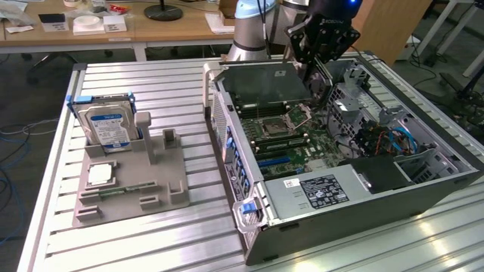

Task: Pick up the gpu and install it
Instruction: 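Pick up the gpu and move the gpu toward the slot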

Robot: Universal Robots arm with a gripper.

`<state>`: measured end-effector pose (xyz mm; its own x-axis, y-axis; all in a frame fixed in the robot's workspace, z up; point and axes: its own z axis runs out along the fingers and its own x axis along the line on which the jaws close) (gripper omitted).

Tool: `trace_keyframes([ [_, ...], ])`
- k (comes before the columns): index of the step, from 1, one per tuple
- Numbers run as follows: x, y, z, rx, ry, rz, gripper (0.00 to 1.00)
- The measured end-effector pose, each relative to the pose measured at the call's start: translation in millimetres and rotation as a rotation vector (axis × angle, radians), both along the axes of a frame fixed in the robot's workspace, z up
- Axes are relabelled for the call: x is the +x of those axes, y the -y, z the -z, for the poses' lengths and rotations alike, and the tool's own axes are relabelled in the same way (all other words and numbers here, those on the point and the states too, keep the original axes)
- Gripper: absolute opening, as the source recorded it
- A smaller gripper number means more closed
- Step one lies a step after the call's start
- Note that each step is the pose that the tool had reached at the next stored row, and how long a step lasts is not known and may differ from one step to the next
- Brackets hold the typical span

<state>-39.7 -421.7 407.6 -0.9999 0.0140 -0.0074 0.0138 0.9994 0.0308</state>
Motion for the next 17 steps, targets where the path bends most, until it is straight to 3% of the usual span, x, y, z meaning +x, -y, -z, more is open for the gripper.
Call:
trace_keyframes([
  [3,4.8,-0.4,0.1,-0.0192,0.0012,0.000,0.28],
  [4,6.6,-0.5,0.1,-0.0215,0.0013,0.000,0.28],
  [10,19.3,-1.2,0.7,-0.0217,0.0016,0.000,0.28],
  [17,19.5,-1.3,0.7,-0.0217,0.0015,0.000,0.28],
])
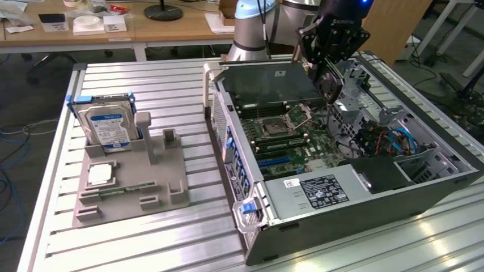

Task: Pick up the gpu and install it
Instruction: 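Pick up the gpu and move the gpu toward the slot, then insert the gpu into the slot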

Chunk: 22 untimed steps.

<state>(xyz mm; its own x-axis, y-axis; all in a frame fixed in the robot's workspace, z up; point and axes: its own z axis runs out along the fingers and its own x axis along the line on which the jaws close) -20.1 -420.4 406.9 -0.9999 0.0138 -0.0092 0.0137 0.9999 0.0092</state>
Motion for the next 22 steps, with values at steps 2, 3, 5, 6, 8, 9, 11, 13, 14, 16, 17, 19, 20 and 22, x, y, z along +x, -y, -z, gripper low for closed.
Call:
trace_keyframes([
  [2,0.0,0.0,0.0,0.0000,0.0000,0.000,0.28],
  [3,0.0,0.0,0.0,0.0001,0.0000,0.000,0.28],
  [5,0.0,0.0,0.0,0.0000,0.0000,0.000,0.28],
  [6,0.0,0.0,0.0,0.0001,0.0000,0.000,0.28],
  [8,0.0,0.0,0.0,0.0000,0.0000,0.000,0.28],
  [9,0.0,0.0,0.0,0.0000,0.0000,0.000,0.28],
  [11,0.0,0.0,0.0,0.0000,0.0000,-0.001,0.28],
  [13,0.0,0.0,0.0,0.0000,0.0000,-0.010,0.28],
  [14,0.0,0.0,0.0,0.0000,0.0000,-0.017,0.28],
  [16,0.0,0.0,0.0,0.0000,0.0000,-0.035,0.28],
  [17,0.0,0.0,0.0,0.0000,0.0000,-0.045,0.28],
  [19,0.0,0.0,0.0,0.0000,0.0000,-0.065,0.28],
  [20,0.0,0.0,0.0,0.0000,0.0000,-0.075,0.28],
  [22,0.0,0.0,0.0,0.0000,0.0000,-0.098,0.28],
])
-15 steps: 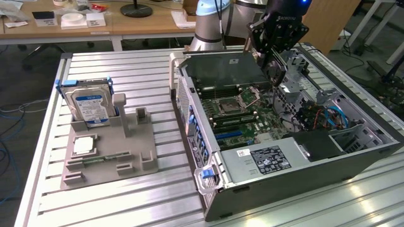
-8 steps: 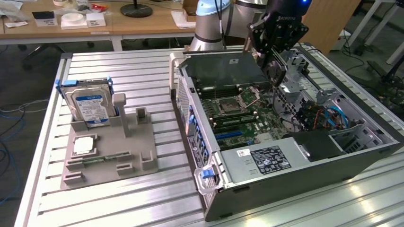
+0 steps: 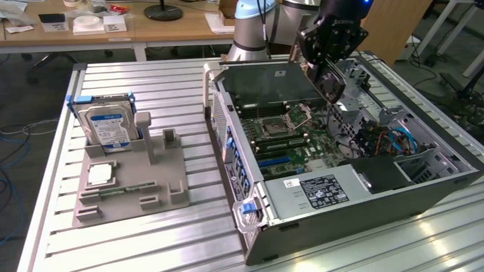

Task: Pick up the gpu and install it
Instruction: 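Insert the gpu into the slot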

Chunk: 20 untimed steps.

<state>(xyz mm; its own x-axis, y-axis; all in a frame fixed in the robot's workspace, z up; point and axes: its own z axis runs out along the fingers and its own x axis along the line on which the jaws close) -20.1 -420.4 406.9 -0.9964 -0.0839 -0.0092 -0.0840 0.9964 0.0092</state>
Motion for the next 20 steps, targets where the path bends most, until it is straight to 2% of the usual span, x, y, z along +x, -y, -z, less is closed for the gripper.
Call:
trace_keyframes([
  [20,0.0,0.0,0.0,0.0000,0.0000,-0.228,0.28],
])
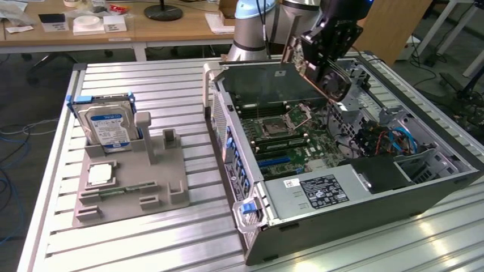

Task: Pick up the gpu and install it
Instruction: 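Insert the gpu into the slot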

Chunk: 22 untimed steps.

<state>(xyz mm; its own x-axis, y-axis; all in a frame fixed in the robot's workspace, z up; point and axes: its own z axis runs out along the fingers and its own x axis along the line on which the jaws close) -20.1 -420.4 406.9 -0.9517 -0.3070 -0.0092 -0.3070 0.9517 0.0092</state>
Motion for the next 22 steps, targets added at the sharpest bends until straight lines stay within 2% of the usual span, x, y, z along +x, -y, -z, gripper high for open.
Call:
trace_keyframes([
  [22,0.0,0.0,0.0,-0.0001,0.0000,-0.246,0.28],
])
